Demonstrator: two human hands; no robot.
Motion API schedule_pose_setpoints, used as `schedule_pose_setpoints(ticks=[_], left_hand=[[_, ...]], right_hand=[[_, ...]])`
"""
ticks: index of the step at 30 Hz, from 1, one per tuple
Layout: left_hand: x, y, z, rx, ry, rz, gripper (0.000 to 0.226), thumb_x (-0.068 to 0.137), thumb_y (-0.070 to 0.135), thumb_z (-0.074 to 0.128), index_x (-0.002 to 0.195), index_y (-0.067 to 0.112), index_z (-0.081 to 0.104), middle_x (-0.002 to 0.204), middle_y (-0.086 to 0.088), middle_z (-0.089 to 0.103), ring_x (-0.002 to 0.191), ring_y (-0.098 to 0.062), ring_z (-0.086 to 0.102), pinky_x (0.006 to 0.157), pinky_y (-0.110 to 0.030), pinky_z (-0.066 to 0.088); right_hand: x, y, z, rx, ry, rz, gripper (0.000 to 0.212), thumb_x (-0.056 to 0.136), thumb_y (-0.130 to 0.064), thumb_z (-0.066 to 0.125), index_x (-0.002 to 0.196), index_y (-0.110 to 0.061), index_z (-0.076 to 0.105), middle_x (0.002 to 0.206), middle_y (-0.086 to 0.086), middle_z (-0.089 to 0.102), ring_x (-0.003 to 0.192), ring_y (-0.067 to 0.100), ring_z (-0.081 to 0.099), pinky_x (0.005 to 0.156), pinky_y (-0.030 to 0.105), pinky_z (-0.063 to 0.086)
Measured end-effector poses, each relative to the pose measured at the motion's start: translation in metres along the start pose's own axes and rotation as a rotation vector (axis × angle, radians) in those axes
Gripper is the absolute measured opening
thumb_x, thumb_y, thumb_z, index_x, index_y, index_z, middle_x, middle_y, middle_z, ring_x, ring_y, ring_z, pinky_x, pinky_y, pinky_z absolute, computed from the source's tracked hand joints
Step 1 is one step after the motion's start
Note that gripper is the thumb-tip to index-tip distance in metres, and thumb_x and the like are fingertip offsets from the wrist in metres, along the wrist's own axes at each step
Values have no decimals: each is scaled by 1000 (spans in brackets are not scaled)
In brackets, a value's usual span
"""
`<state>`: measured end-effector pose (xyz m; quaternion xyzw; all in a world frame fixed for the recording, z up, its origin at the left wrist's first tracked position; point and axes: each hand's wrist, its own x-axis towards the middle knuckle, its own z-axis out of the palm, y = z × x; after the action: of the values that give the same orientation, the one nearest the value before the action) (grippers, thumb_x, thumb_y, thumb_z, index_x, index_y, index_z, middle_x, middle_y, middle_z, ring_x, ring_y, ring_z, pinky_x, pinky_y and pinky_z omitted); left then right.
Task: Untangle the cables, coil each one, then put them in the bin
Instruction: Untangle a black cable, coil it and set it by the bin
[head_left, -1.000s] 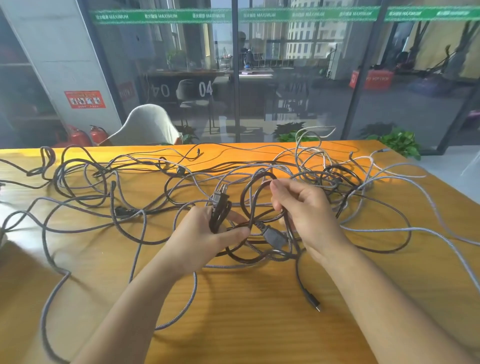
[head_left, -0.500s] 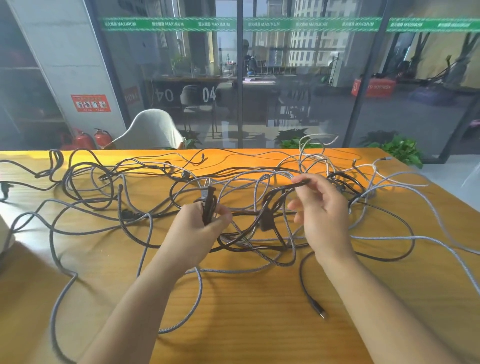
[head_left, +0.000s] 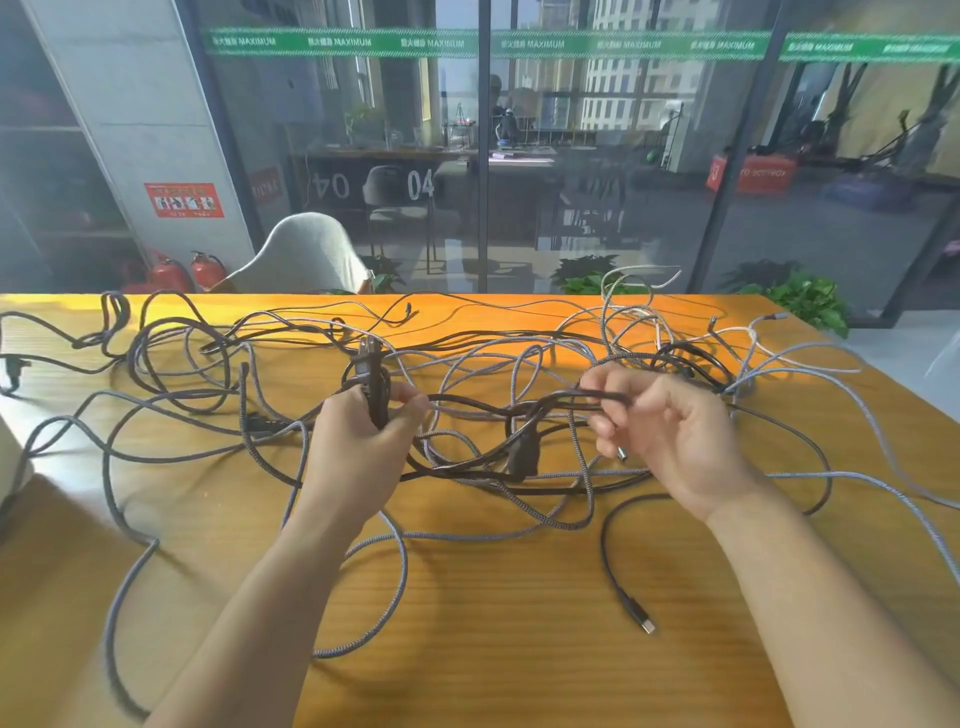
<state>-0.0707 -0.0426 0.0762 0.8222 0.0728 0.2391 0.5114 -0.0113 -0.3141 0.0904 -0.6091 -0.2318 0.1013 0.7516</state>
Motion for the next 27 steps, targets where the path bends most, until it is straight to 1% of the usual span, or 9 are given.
schedule_pose_setpoints(ticks=[2,4,6,9,12,14,19,23,27], left_hand=[[-1,0,1,19,0,7,11,101,27,67,91,24,70,42,11,41,39,-7,35,44,-17,33],[-2,1,3,38,-1,17,11,101,27,67,90,25,69,45,9,43,41,-7,36,45,-21,35],[-1,0,4,52,5,25,12,101,27,67,89,26,69,46,8,44,42,-9,37,46,-25,37],[1,-1,2,46,34,15,11,101,28,67,90,26,70,44,8,44,42,-9,36,48,-28,39],[3,-1,-1,1,63,-8,12,101,29,67,90,26,71,43,9,43,40,-8,35,52,-29,37],[3,-1,-2,-19,69,-17,11,101,29,67,91,26,71,41,11,43,39,-7,37,52,-28,35],[0,1,1,-46,68,12,12,101,27,68,90,23,70,41,11,37,38,-8,29,43,-21,29],[-1,2,2,-63,97,31,13,101,28,68,88,24,70,41,10,37,41,-9,29,48,-26,32],[1,2,1,-100,150,27,14,99,27,69,87,22,72,45,12,44,45,-8,37,56,-29,38]], right_hand=[[-3,-2,-1,-305,-86,-44,35,88,-37,51,63,-12,55,89,11,49,72,21,43,71,29,43],[-3,-2,0,-563,-108,-38,58,88,-61,62,66,-8,57,91,9,48,74,19,44,74,24,39],[-2,-1,-3,-689,-115,-15,66,90,-70,63,70,-7,63,93,2,52,75,15,48,78,24,40],[-1,0,-2,-369,-130,11,38,97,-48,59,78,-17,74,91,-2,57,78,14,48,85,28,42],[5,4,-2,288,-36,57,31,101,-39,56,91,-15,74,91,-2,56,76,13,46,71,25,43],[9,10,-3,404,129,68,29,103,-36,54,94,-14,71,90,-2,57,73,12,48,67,25,43],[14,20,-5,-195,496,59,27,112,-23,46,102,-12,69,86,3,62,62,10,50,61,30,49],[11,21,-9,-777,531,-4,27,111,-17,43,128,-26,62,85,-4,72,52,11,60,60,41,57],[9,21,-10,-914,538,48,33,107,-13,49,134,-18,67,81,-2,74,64,14,69,61,39,64]])
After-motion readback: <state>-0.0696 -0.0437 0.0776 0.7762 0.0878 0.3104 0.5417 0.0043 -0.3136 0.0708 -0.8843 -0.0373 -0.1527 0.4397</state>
